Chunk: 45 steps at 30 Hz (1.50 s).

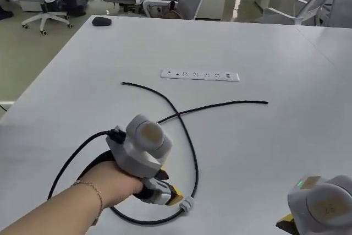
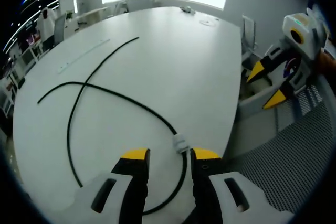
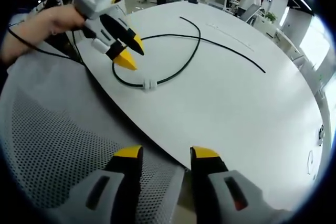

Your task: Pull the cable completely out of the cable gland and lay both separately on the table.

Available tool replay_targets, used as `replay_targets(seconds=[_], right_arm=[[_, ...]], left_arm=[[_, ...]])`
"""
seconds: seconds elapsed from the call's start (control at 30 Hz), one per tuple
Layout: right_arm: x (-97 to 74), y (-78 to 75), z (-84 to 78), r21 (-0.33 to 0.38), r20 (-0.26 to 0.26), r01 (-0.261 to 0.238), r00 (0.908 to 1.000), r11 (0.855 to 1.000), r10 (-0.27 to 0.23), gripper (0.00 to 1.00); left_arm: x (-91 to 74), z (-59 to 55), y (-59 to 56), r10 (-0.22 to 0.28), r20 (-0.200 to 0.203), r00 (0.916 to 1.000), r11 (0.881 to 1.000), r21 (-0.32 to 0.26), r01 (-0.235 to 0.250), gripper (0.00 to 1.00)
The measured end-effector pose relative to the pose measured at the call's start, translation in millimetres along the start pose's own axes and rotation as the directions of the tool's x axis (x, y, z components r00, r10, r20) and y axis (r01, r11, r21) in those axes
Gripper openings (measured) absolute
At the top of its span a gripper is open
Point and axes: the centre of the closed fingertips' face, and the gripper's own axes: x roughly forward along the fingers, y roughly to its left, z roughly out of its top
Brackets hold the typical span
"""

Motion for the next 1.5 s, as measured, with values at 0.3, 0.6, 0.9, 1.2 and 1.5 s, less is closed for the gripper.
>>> replay_targets(seconds=[0.3, 0.6, 0.9, 1.2, 1.5], right_arm=[[-0.4, -1.0, 0.4, 0.008, 0.005, 0.005, 1.0000, 1.000, -0.005, 0.38], [-0.1, -2.0, -0.8, 0.007, -0.003, 0.010, 0.9999, 1.000, -0.010, 0.37], [0.3, -1.8, -1.8, 0.007, -0.008, 0.008, 0.9999, 1.000, -0.008, 0.37], [0.6, -2.7, -3.4, 0.010, -0.018, 0.011, 0.9998, 1.000, -0.011, 0.36], [1.5, -2.2, -3.8, 0.004, -0.025, 0.011, 0.9996, 1.000, -0.011, 0.35]], left_arm=[[17.1, -18.4, 3.5, 0.007, -0.061, 0.9981, 1.000, 0.010, -0.006, 0.32], [31.6, -20.6, -3.2, -0.007, -0.043, 0.9990, 1.000, -0.022, 0.006, 0.31], [48.5, -20.9, -27.0, -0.080, -0.040, 0.9960, 0.997, -0.023, 0.079, 0.30], [52.8, -10.6, -21.4, -0.038, 0.024, 0.9990, 0.998, -0.045, 0.039, 0.21], [53.0, -14.6, -18.1, -0.033, 0.009, 0.9994, 0.999, -0.028, 0.033, 0.18]])
